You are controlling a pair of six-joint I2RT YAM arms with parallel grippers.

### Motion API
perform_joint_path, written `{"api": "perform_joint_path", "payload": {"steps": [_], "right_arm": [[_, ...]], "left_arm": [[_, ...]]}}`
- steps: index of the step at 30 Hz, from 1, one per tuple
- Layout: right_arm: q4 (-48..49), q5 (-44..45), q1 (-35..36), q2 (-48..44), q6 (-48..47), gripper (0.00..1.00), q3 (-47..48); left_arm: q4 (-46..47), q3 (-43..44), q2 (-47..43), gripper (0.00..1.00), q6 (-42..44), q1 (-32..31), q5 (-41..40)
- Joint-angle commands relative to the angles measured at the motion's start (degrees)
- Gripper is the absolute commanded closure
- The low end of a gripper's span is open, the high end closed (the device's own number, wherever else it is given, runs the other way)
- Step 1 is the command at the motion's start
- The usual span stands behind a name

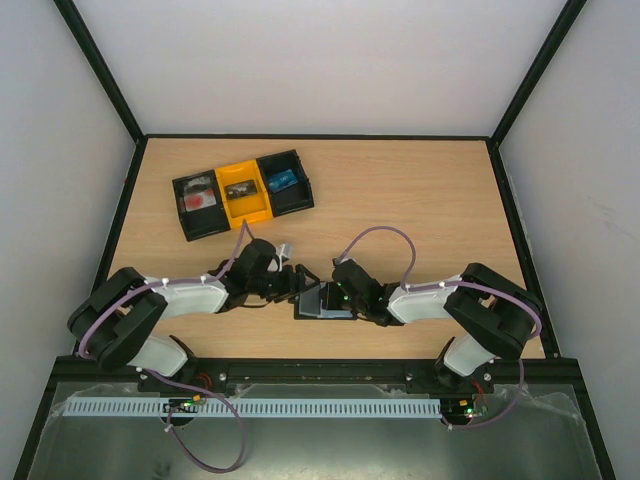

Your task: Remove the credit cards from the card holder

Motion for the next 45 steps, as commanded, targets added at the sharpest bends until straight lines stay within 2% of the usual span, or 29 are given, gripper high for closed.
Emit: {"api": "perform_joint_path", "payload": {"steps": [1,8,12,26,37,45], "right_arm": [[-4.01,0.18,0.17,2.79,-0.23,0.98,-1.76],[-2.93,0.11,0.17,2.33,-0.05,0.97,-2.26],[-0.50,0.24,0.18,0.76,0.33,0.92,-3.52],[2.36,2.34,0.18,-5.49,1.64,0.87,-6.86],[2.16,3.19,0.16,-9.89,1.94,0.86,-8.58],[3.05,2.57,0.16,-7.74,1.44,0.90,-8.36]], "left_arm": [[2.71,-0.54,-1.59,0.24,-0.99,-0.31,1.70],[4.69,-0.53,-1.33,0.24,-2.13,-1.47,2.60],[4.35,-0.42,-1.46,0.25,-2.14,-1.59,2.43],[3.72,-0.28,-2.25,0.24,-2.05,-1.76,2.17],[3.54,0.57,-3.41,0.24,-2.56,-2.38,2.22],[3.78,1.74,-2.63,0.24,-2.95,-3.37,2.22]]}}
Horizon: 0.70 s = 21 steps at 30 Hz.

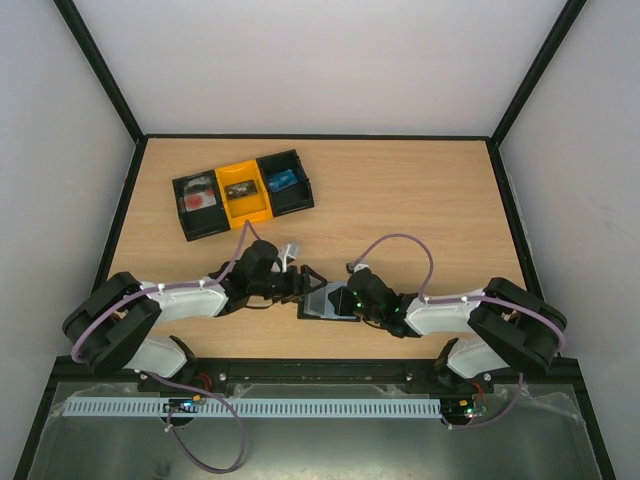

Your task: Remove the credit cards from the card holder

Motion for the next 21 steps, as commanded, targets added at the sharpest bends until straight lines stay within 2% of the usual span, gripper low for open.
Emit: {"api": "perform_joint_path", "payload": {"steps": [1,11,15,21], "right_arm": [[-0.25,1.15,0.17,1.43,-0.23,0.91,0.01],[0.40,0.89,0.15,1.89,-1.14,0.92,0.58],[-1.15,3.08,0.19,-1.98,-0.66,0.90,-1.02],[-8.77,9.14,0.19,-10.54,-0.31,0.85,-2.69]], "left_arm": [[0.61,2.06,-0.28,0.24,-0.24,-0.89,0.46],[0.87,3.88,1.85,0.24,-0.49,-1.93,0.56],[2.37,4.75,3.94,0.25,-0.76,-2.50,1.03],[4.36,5.44,5.35,0.25,-1.58,-3.92,0.98]]}}
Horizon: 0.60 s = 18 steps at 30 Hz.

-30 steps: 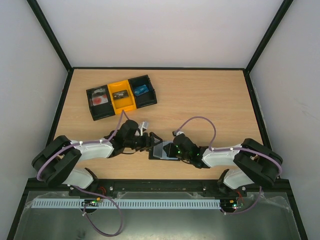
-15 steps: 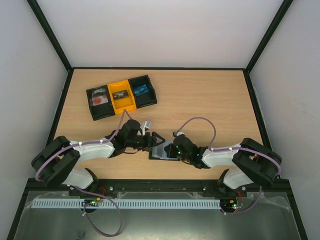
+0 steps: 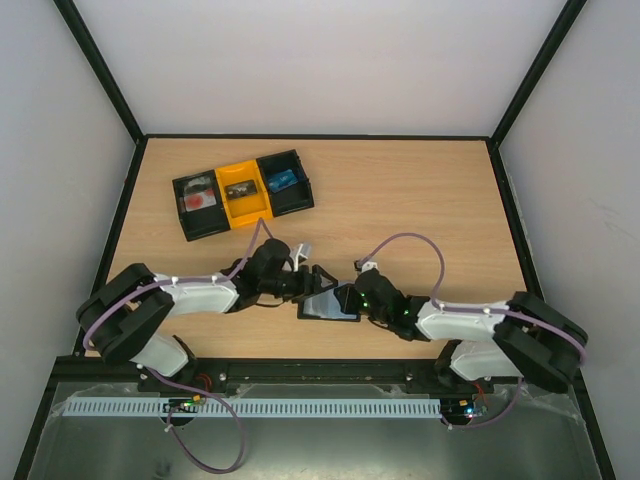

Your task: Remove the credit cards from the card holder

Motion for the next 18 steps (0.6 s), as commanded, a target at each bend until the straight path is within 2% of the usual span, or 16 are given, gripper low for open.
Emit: {"api": "perform_joint_path", "payload": {"steps": [1,12,18], "right_arm": [[-6.98,7.20,0.19,-6.95,0.36,0.85,-2.25],[-19.29,12.00,0.19,-22.35,3.71,0.80,-4.21],[-20.29,12.98,0.14,-27.72,3.99,0.79,-4.93]], "left_arm": [[3.26,1.61,1.04,0.25,-0.77,-1.27,0.53],[6.12,2.78,4.04,0.26,-1.72,-3.17,0.31],[1.89,2.56,3.22,0.31,-0.13,-3.16,-3.06]]}}
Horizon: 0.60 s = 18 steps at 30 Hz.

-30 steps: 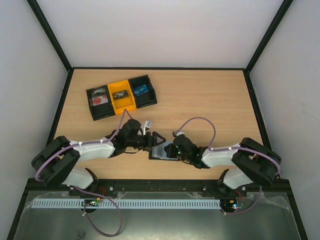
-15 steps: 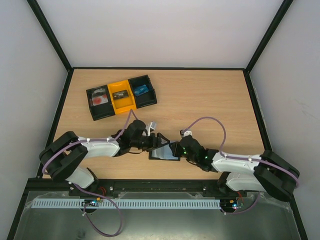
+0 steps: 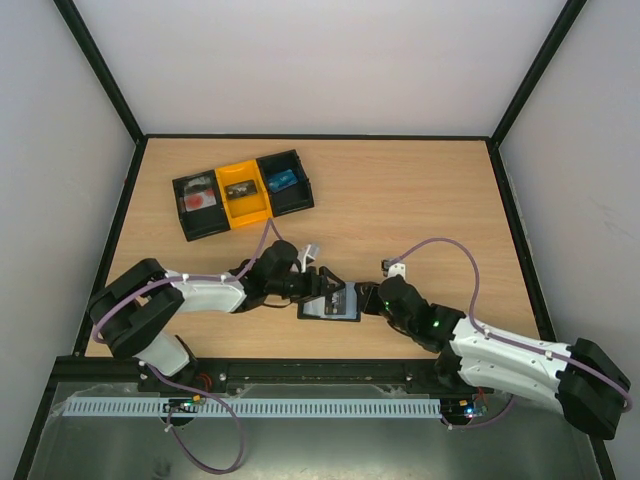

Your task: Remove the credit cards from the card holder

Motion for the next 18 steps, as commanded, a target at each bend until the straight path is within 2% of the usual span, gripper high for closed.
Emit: {"api": "perform_joint_path", "payload": {"steps": [1,7,10,18], "right_arm": [[-2.78,2.99,0.13,-2.55,0.86,0.79,-1.05],[0.68,0.19,0.18,0.67,0.24,0.79,-0.76],[2.68,-1.77,0.19,3.92,-0.27,0.79,0.00],[8.28,-6.92,0.14,10.98,-0.96,0.80,1.35]], "left_arm": [[-1.98,0.39,-0.68,0.32,1.33,-0.27,-3.19],[-5.86,-0.55,-1.09,0.40,2.69,0.97,-6.66],[-3.77,-2.64,-0.63,0.46,2.02,2.07,-6.57],[0.81,-4.95,2.53,0.50,1.41,3.35,-4.08]]}}
